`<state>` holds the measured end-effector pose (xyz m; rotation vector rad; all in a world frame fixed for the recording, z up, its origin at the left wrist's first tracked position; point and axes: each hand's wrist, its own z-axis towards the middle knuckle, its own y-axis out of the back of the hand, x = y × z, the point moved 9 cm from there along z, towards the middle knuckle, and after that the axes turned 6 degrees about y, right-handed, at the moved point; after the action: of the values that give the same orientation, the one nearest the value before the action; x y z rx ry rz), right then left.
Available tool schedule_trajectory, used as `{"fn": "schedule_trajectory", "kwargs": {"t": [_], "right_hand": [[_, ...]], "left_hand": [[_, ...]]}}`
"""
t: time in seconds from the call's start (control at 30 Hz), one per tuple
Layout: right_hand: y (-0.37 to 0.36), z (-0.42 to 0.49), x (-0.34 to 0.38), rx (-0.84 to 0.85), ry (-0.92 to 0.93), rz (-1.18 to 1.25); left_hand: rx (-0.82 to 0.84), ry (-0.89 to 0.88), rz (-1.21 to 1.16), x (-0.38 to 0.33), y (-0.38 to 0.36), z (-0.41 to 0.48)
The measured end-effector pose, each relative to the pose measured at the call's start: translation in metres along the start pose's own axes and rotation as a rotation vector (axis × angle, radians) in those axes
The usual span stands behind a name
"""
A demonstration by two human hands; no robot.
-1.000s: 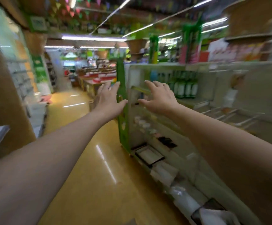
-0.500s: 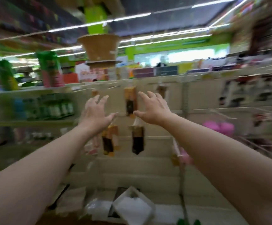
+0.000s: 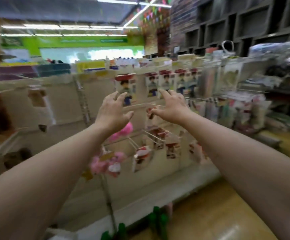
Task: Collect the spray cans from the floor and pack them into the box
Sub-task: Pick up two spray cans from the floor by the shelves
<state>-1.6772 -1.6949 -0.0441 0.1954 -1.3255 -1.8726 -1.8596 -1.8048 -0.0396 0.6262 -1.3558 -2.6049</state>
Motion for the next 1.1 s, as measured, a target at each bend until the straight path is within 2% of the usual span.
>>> {"fn": "schedule_trajectory", "kwargs": {"t": [0.17,0.33,0.47,0.67,0.93,1.1], "right_hand": [[-0.031,-0.012,-0.108,0.072,-0.134,-0.008],[-0.084,-0.023,-0.174,0.161,-0.234,0.029],[-0.136,-0.016,-0.202,0.232,-0.302,0.066],[-0.230,-0.004,-0.232,0.322,-0.386,0.089],[-0.365,-0.006,-0.282,0.563,-0.500,0.108],[-0.447,-0.021,-0.327,0.703,-0.547,0.143]], "left_hand": [[0.187,-0.074,-0.041,-0.079,-0.117,0.000],[0.300,-0.074,-0.078,-0.099,-0.197,0.000],[0.377,-0.068,-0.046,-0.083,-0.252,0.009],[0.489,0.076,-0.127,-0.038,-0.352,0.031],[0.813,0.215,-0.079,0.042,-0.494,-0.002],[0.940,0.312,-0.012,0.079,-0.569,-0.030]]}}
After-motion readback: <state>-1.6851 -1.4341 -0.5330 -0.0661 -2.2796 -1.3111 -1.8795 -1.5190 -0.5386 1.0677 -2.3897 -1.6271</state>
